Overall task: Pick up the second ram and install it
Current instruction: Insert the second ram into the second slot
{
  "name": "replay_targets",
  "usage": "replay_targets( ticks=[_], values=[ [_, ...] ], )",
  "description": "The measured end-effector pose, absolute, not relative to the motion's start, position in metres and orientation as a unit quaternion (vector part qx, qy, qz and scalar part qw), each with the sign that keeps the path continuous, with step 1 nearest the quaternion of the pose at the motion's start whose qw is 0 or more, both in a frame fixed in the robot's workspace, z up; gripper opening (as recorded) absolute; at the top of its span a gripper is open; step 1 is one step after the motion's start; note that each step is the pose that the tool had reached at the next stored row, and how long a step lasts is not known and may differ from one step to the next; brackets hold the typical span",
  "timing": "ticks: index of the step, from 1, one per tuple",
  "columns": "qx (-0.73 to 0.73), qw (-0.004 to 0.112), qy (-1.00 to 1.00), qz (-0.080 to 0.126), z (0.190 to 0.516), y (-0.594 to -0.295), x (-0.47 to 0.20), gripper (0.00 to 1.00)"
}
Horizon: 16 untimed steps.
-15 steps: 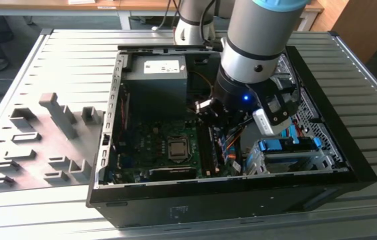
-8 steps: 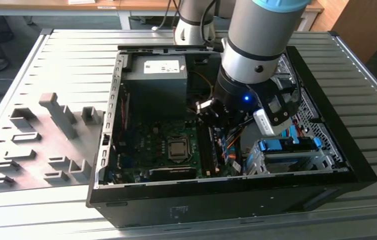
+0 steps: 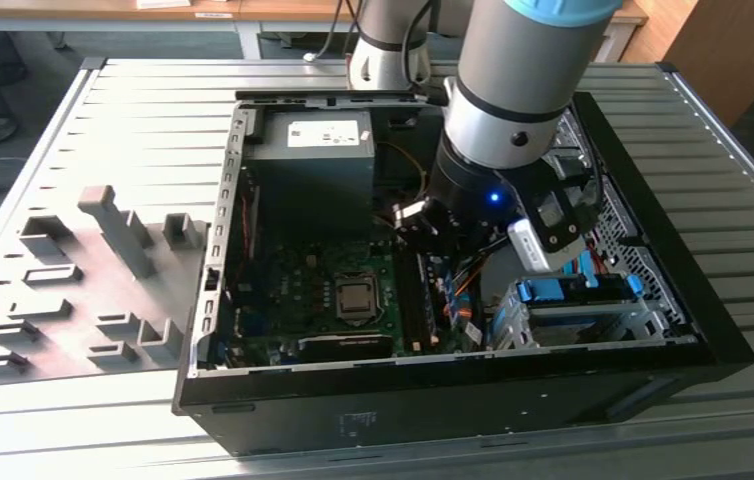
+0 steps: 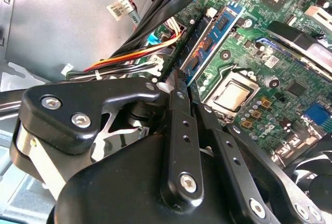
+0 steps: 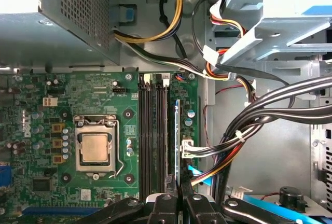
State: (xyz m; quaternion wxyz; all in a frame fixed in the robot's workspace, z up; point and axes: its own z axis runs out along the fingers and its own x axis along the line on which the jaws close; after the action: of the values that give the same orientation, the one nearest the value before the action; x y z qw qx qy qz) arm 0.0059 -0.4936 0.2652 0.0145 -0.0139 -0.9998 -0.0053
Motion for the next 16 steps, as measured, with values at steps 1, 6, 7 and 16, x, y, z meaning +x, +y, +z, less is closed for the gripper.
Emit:
replay_targets(
  ticks=[1, 6, 7, 16],
  values=[
    [-0.014, 0.014, -1.000, -0.005, 0.2650, -0.4936, 0.0061, 0.14],
    [-0.014, 0.014, -1.000, -0.004, 0.2637, -0.4936, 0.0069, 0.14],
    [-0.014, 0.014, -1.000, -0.004, 0.2636, -0.4936, 0.0070, 0.14],
    [-0.014, 0.014, -1.000, -0.004, 0.2621, -0.4936, 0.0076, 0.14]
  ],
)
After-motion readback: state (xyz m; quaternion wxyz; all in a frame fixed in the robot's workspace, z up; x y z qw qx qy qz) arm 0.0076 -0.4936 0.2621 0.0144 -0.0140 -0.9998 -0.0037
